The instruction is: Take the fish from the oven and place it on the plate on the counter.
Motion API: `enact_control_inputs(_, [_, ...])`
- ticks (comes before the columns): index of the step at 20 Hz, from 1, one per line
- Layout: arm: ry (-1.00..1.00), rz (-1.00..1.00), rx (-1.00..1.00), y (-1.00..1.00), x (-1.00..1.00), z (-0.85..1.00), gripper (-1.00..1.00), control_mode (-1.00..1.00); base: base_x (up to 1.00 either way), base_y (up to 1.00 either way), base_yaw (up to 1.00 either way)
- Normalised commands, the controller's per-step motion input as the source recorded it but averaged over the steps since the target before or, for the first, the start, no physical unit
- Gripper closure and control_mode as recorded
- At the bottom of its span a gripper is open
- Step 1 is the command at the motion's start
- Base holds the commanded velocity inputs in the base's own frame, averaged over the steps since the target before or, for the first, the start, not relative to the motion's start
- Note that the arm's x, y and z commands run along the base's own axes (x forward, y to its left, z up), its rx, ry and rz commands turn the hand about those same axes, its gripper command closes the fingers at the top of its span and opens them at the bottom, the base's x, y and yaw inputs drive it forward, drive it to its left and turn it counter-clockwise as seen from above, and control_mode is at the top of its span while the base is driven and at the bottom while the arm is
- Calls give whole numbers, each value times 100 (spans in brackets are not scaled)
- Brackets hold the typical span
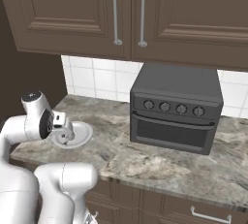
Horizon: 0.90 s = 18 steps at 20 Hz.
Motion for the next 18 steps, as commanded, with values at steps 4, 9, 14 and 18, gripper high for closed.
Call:
enact_control_inputs(4, [-6, 0, 0, -36, -19, 100, -100, -100, 0, 0, 0])
enact_control_inputs(9, [0, 0, 2, -55, -1, 100, -100, -100, 0, 0, 0])
enact_control_inputs(14, [1, 0, 3, -57, 0, 100, -100, -100, 0, 0, 0])
enact_control_inputs(18, [-4, 0, -1, -14, -12, 59, -100, -100, 0, 0, 0])
